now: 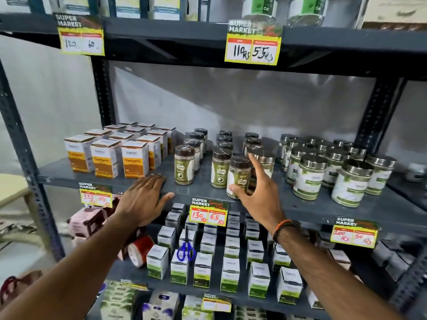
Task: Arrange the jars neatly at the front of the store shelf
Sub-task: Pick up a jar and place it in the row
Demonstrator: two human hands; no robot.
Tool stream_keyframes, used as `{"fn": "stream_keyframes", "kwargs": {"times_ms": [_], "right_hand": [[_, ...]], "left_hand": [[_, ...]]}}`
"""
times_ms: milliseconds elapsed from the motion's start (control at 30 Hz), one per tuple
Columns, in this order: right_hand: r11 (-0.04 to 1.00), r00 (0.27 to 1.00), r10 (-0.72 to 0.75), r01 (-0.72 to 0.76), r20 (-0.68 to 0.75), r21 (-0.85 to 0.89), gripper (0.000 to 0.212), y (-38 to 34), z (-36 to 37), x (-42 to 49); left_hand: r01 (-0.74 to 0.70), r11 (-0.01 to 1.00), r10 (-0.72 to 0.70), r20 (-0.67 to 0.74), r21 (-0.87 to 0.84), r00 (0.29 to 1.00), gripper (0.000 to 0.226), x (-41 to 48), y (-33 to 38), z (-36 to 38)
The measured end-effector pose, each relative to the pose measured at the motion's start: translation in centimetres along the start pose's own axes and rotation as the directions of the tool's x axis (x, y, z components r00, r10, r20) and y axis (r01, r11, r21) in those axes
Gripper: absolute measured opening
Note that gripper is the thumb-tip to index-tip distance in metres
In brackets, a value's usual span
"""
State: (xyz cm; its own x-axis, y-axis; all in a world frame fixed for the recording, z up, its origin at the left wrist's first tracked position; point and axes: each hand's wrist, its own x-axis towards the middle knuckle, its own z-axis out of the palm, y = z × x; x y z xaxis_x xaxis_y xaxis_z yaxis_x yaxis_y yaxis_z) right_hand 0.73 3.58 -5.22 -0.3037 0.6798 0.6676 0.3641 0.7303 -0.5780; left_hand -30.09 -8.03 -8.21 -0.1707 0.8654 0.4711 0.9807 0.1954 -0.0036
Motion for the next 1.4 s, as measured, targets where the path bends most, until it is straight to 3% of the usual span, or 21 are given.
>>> {"fn": "stream_keyframes", "kwargs": {"times_ms": [133, 233, 400, 467, 567, 700, 933, 1100, 1400], "right_hand": [[0.999, 0.999, -0.023, 0.02, -0.049, -0.049, 0.092, 0.0, -0.5, -0.4], [0.99, 0.981, -0.095, 0.075, -0.17, -0.116, 0.075, -0.2, -1.8, -0.1], [0.993, 0.919, -0.118, 0.121, -0.375, -0.017, 0.048, 0.9, -4.6, 1.7], [0.998, 0.943, -0.067, 0.065, -0.326, -0.017, 0.055, 2.0, -5.3, 2.6], [0.993, 0.993, 0.031, -0.044, -0.118, -0.11, 0.078, 3.8, -5.4, 3.3], [0.988, 0.992, 0.114, -0.108, 0.045, -0.112, 0.102, 4.4, -4.4, 2.9], [0.992, 0.994, 0.104, -0.101, 0.038, -0.081, 0.102, 4.4, -4.4, 3.1], [0.995, 0.994, 0.094, -0.095, -0.06, -0.019, 0.101, 3.7, -6.0, 2.6], [1.0, 0.98, -0.001, -0.005, -0.201, -0.03, 0.094, -0.2, -15.9, 1.7]], "left_hand": [[0.002, 1.0, -0.002, -0.005, 0.011, 1.0, 0.079, -0.1, -0.1, 0.2], [0.007, 1.0, -0.007, -0.005, 0.018, 1.0, 0.079, -0.1, 0.0, 0.3], [0.007, 1.0, -0.007, -0.002, 0.02, 1.0, 0.081, -0.1, -0.1, 0.5], [0.008, 1.0, -0.008, 0.0, 0.017, 1.0, 0.082, -0.1, -0.1, 0.6], [0.013, 1.0, -0.013, 0.001, 0.02, 1.0, 0.083, -0.1, 0.0, 0.6], [0.018, 1.0, -0.018, -0.006, 0.016, 1.0, 0.085, 0.0, 0.0, 0.7], [0.023, 1.0, -0.023, -0.007, 0.015, 1.0, 0.083, -0.1, -0.1, 0.7], [0.002, 1.0, -0.002, 0.013, -0.016, 1.0, 0.084, -0.6, 0.6, -1.2], [-0.097, 0.993, 0.081, -0.227, -0.061, 0.971, 0.073, 1.4, 9.8, -11.1]]}}
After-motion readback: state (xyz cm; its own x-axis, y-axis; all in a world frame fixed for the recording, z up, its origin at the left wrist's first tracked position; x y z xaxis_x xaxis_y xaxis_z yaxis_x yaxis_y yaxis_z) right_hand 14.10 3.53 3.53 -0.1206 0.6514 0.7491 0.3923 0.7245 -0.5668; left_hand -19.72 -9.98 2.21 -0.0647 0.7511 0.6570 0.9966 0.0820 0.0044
